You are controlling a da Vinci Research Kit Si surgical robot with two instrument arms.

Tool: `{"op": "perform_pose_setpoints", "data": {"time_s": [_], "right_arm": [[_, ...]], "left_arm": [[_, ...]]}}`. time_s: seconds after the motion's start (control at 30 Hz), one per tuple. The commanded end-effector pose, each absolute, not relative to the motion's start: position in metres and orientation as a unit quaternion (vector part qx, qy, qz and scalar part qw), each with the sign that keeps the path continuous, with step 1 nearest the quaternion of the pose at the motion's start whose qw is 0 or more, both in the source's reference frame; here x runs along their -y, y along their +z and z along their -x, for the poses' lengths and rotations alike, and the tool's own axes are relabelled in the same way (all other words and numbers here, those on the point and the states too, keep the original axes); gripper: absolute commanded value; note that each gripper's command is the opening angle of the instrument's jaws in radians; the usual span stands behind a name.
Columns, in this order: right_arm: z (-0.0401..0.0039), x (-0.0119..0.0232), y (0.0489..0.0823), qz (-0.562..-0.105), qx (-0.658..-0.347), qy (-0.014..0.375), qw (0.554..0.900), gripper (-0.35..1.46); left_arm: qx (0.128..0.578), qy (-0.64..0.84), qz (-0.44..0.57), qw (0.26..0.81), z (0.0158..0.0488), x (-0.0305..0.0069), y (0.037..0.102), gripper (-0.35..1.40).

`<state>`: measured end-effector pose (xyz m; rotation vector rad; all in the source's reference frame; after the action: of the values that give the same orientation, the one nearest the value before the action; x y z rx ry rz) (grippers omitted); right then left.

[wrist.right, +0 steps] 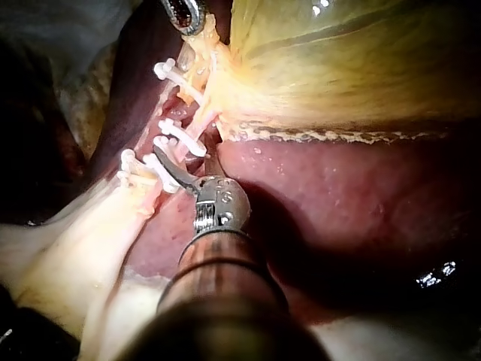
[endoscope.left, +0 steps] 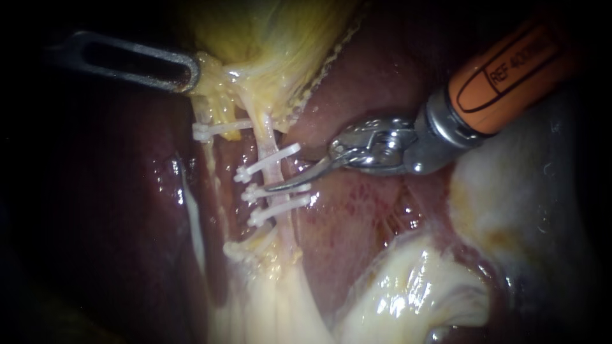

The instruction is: Go to the cutting position right tube

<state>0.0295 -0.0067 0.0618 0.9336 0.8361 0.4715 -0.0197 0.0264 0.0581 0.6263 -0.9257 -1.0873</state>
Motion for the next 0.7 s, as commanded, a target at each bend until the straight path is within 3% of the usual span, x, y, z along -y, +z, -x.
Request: {"op": "perform_pose_setpoints", "data": {"time_s": [0.03, 0.37, 0.7], "right_arm": [[-0.0297, 0.0067, 0.0618, -0.436, -0.393, 0.214, 0.781, 1.42], [-0.0324, 0.0068, 0.0626, -0.461, -0.454, 0.197, 0.736, 1.4], [-0.0345, 0.0071, 0.0635, -0.459, -0.5, 0.211, 0.704, 1.43]], "left_arm": [[0.417, -0.49, -0.282, 0.711, 0.0196, -0.0264, 0.0581, -0.35], [0.417, -0.49, -0.282, 0.711, 0.0197, -0.0264, 0.0581, -0.35], [0.417, -0.49, -0.283, 0.711, 0.0199, -0.0263, 0.0582, -0.35]]}}
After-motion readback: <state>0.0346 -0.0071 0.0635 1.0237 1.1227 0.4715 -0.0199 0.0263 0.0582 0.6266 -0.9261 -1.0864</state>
